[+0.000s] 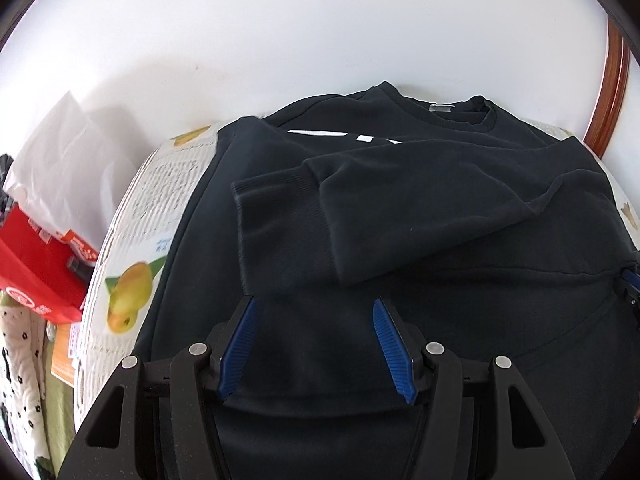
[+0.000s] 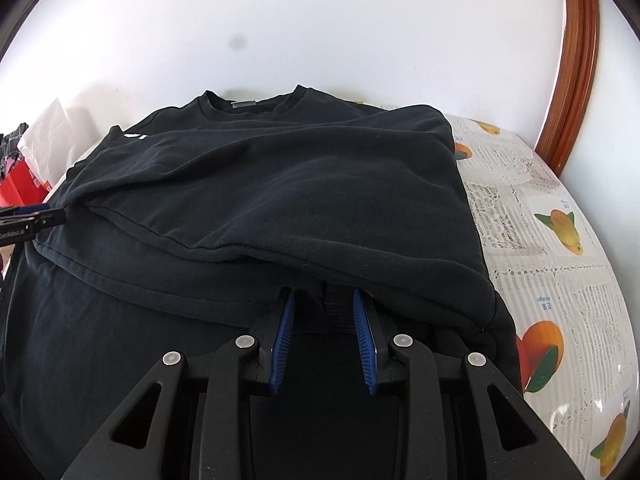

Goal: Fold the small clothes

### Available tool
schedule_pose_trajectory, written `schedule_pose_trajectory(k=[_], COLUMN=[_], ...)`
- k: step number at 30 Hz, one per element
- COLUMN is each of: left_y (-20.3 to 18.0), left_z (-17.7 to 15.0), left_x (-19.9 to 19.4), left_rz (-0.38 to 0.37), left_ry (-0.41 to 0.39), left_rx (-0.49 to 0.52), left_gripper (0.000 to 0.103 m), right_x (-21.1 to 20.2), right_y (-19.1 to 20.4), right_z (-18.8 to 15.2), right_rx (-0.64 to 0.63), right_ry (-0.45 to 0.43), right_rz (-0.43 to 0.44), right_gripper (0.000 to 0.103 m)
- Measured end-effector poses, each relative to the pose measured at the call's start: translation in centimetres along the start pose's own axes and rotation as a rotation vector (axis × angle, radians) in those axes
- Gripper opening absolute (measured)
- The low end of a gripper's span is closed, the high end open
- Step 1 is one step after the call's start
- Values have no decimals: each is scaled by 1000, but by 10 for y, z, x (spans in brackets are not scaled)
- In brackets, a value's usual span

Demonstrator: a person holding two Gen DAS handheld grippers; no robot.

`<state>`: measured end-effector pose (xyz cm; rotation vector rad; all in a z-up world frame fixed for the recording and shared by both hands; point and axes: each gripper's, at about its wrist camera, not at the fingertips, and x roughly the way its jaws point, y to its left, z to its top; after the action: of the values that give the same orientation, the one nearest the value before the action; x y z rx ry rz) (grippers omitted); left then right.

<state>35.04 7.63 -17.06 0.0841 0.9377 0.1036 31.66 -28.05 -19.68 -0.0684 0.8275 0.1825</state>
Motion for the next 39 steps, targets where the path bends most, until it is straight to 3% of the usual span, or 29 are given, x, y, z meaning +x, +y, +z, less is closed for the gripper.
schedule_pose_trajectory(k=[3,6,8,11,16,18,22,26,31,35,39], left_y=[-7,-15,-16,-15,1,11,24,22,29,32,30], left_z=[6,9,10,11,6,-2,-18,-24,-34,-45,-59], left_x=[11,18,17,5,-25,-24,-11,-14,-25,-44,-72], left_rz=[21,71,74,67,88,111,44,61,66,50,33], left_ry=[-15,-35,-54,-89,-131,-109,-33,-5,14,10,-17], left_rx=[28,64,78,100,102,89,44,54,49,15,-22], left_gripper=[56,42,21,13,12,12,13,17,17,20,24], right_x=[0,0,0,0,-1,-1,-1,-7,-28,-54,-75], right_y=[0,-2,-2,-2,-9,-9,-10,-14,-23,-30,-36], right_z=[0,0,0,0,1,1,1,1,-16,-33,-44], right_rx=[2,8,9,10,42,43,47,47,130,186,234], right_ry=[0,0,-1,-2,-6,-6,-5,23,36,-7,-10], right_rz=[1,8,9,8,27,28,33,41,58,-15,0], right_gripper=[30,30,30,28,24,24,24,23,23,23,23])
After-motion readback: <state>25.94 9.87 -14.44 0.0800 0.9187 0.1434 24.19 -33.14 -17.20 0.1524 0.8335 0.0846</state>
